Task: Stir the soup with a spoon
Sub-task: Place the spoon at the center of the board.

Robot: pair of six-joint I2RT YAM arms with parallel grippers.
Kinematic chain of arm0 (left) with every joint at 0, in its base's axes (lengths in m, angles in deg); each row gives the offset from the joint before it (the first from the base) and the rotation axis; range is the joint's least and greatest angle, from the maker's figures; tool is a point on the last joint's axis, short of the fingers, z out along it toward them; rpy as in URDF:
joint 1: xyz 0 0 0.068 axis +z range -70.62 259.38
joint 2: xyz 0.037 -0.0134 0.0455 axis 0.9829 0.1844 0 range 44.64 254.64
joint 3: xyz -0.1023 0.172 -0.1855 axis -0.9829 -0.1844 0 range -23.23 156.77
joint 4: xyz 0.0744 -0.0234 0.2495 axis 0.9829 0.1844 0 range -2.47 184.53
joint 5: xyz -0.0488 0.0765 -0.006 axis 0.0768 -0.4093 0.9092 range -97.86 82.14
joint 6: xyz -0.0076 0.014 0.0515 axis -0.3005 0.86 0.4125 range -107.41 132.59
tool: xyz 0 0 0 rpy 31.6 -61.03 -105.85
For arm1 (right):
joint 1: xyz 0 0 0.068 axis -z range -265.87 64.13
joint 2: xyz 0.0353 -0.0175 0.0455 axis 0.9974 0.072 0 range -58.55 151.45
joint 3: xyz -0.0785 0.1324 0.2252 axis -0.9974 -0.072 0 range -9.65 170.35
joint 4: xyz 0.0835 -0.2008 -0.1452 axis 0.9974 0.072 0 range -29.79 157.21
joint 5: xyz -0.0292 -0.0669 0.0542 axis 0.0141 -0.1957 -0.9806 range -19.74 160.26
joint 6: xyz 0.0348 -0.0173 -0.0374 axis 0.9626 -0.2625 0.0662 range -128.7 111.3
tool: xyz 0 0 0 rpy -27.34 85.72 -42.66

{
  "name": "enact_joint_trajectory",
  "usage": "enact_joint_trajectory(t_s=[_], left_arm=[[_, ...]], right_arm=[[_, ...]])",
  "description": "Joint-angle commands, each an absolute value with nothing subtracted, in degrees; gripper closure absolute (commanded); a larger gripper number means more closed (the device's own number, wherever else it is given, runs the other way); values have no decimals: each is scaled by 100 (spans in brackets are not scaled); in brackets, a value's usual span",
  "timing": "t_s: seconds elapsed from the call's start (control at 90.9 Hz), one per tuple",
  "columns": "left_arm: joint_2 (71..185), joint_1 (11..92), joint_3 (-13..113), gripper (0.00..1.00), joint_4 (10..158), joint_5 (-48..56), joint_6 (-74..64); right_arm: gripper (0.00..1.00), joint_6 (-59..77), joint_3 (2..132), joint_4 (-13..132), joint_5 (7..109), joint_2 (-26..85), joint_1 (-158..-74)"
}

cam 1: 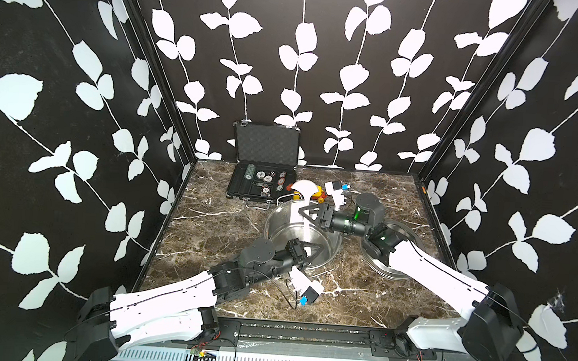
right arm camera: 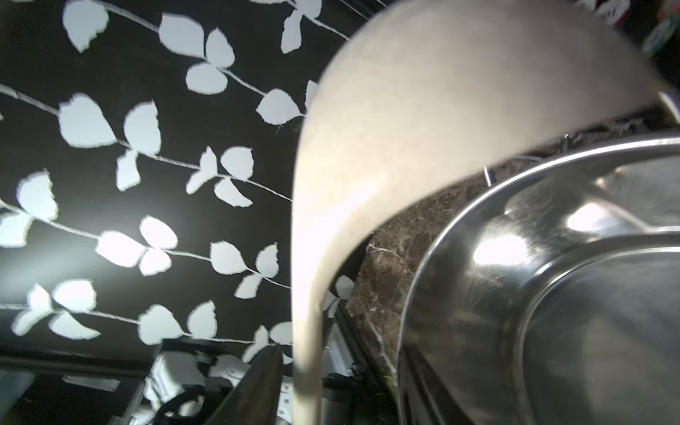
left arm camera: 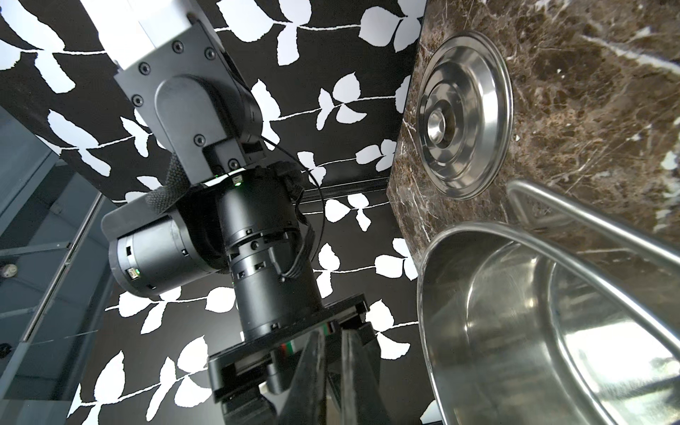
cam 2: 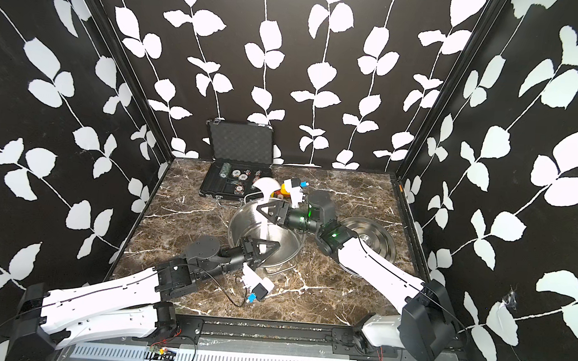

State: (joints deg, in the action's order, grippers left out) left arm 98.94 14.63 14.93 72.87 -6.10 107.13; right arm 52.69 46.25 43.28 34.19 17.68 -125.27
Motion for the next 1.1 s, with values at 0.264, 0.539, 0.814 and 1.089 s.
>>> enact_joint_trajectory(t_s=[0.264, 0.539, 0.814, 1.089], left_arm=[[9985, 1443, 1431, 100, 6982, -744, 10446], [10098, 1444, 1482, 29, 6108, -1097, 8596], [10230, 2445, 2569, 1, 6531, -3487, 4443], [10250, 5206, 3095, 1, 8712, -4404, 1183]], right_arm=[[100, 5302, 4687, 3630, 3193, 1664, -12547], [100, 5380, 4395, 3207, 2970, 1297, -11843], [100, 3391, 4096, 5410, 2161, 184, -9623], [100, 2965, 2560, 4320, 1715, 1173, -8461]])
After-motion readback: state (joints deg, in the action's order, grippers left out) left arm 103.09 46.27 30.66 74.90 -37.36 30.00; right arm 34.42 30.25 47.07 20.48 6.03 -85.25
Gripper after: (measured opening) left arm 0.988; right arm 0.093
